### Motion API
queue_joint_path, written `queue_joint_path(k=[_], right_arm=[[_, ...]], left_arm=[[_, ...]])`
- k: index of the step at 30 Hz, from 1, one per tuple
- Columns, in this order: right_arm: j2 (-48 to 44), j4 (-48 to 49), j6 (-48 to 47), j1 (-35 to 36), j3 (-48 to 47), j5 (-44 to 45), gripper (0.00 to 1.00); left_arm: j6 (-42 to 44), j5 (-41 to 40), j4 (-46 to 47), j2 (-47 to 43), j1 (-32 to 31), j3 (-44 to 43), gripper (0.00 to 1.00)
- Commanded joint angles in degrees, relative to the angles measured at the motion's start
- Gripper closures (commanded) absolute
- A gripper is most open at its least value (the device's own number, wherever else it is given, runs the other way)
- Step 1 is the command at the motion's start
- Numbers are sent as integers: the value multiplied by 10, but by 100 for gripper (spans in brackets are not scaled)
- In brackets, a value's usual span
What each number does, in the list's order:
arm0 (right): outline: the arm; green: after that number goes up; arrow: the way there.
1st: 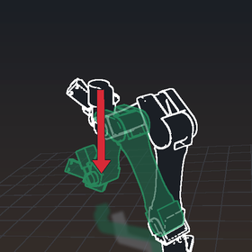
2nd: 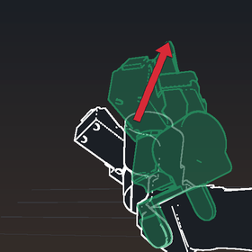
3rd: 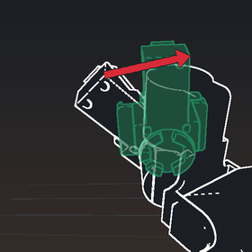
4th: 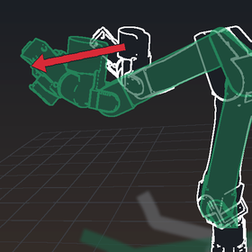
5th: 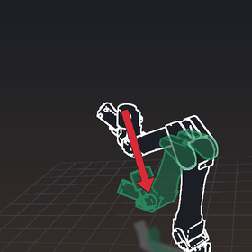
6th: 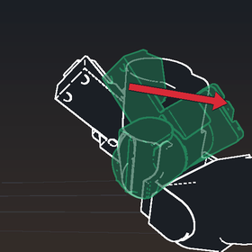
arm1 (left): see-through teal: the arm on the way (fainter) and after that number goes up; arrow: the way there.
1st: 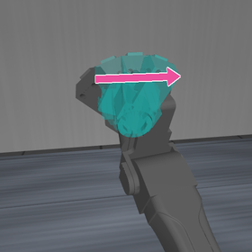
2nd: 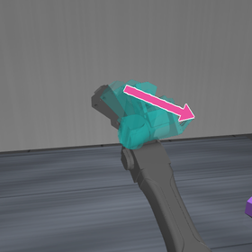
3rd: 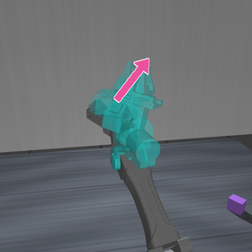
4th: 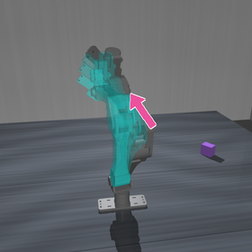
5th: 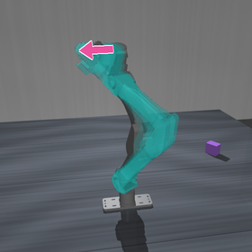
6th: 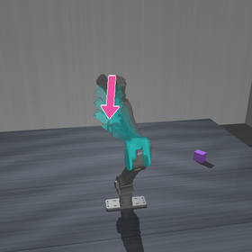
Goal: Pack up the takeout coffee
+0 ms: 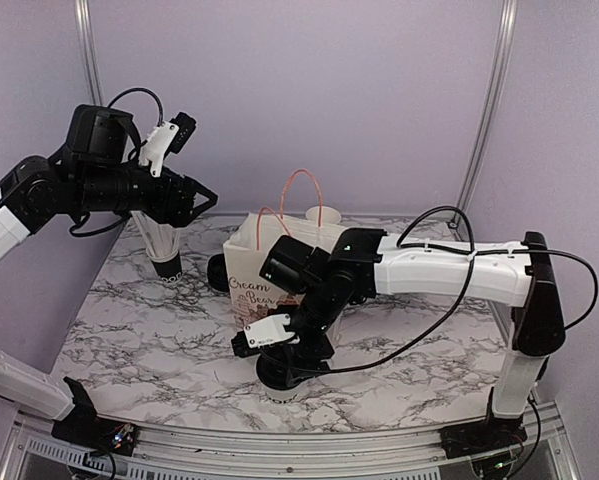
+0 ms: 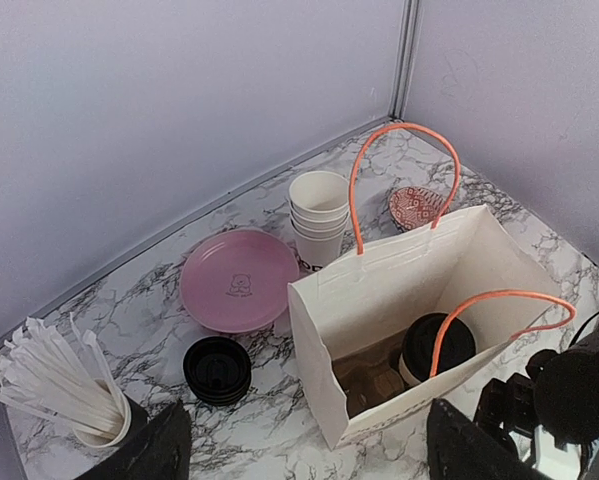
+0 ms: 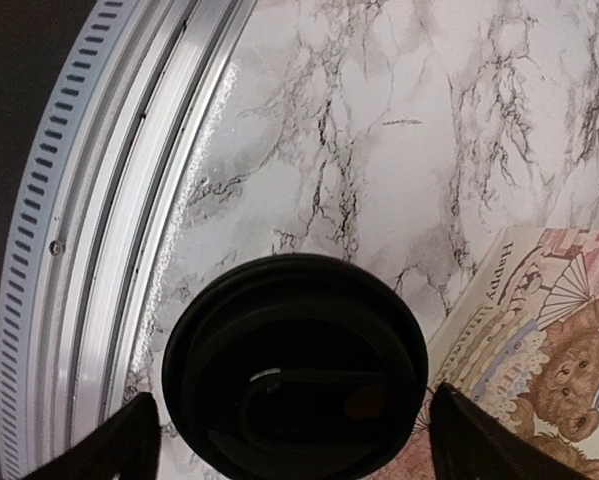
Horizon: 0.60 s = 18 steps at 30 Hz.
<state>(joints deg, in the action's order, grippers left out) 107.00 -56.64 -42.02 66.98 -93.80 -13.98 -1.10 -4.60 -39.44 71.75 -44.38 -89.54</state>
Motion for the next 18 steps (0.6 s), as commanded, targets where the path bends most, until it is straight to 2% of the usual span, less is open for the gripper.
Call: queue_joint_path(k=[1, 7, 10, 14, 18], right_arm=[[-16, -41, -8, 2, -39, -30, 2], [-145, -91, -97, 0, -23, -142, 1], [-226, -105, -111, -19, -23, -182, 1], [-272, -141, -120, -153, -64, -242, 1], [-324, -125, -143, -283, -37, -273, 1]], left_arm=[[28, 42, -29, -15, -11, 9, 18], [59, 118, -99, -10, -52, 11, 22], [57, 141, -147, 9, -103, 10, 24], [65, 88, -183, 61, -194, 21, 24], [94, 38, -183, 118, -252, 27, 21]])
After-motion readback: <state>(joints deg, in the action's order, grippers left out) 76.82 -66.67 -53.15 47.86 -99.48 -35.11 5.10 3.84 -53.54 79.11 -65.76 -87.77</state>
